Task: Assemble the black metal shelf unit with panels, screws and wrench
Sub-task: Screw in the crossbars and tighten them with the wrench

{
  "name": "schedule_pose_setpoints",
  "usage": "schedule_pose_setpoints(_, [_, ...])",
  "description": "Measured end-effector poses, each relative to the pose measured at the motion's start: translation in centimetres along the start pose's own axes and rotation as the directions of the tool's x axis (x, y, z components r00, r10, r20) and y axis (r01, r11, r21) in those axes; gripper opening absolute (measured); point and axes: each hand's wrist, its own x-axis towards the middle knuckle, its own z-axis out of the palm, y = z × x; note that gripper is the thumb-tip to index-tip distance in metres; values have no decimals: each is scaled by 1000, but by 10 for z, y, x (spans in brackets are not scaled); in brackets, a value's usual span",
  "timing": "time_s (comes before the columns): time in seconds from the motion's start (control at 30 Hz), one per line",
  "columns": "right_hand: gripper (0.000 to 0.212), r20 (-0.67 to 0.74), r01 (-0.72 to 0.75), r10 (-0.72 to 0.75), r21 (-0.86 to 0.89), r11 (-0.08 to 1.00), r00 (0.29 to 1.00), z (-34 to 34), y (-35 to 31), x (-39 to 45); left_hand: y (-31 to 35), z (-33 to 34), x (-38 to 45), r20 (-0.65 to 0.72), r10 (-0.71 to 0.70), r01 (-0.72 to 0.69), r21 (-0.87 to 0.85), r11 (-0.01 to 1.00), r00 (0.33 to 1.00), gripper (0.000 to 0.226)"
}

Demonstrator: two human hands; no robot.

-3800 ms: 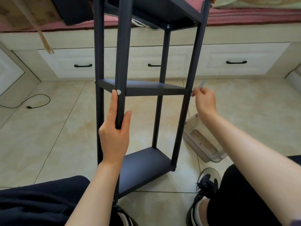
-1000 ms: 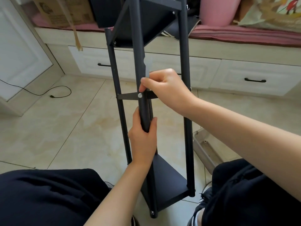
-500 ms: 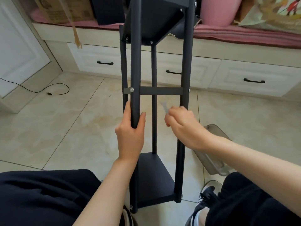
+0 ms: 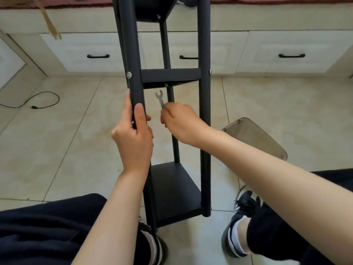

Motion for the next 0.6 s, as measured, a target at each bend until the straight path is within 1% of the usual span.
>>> schedule_pose_setpoints(0.1, [24,-34,37,-37,-4,999,999,2,-1,12,-3,1,1,-6,-2,2,3,1000,1000,51])
schedule_pose_setpoints(0.27, [36,-54,69,-67,21,997,996,-2,-5,24,-4,2,4,-10,-11,11,2,1000,1000,49])
schedule_pose_setpoints(0.43, [36,-83,86,-80,71,994,993,-2,-7,27,-3,3,3,6,-36,36,-22,999,999,53])
schedule_pose_setpoints(0.6, [35,-144,112,-96,109,988,985,-2,-7,26,-2,4,2,12,-29,29,-30,999,1000,45])
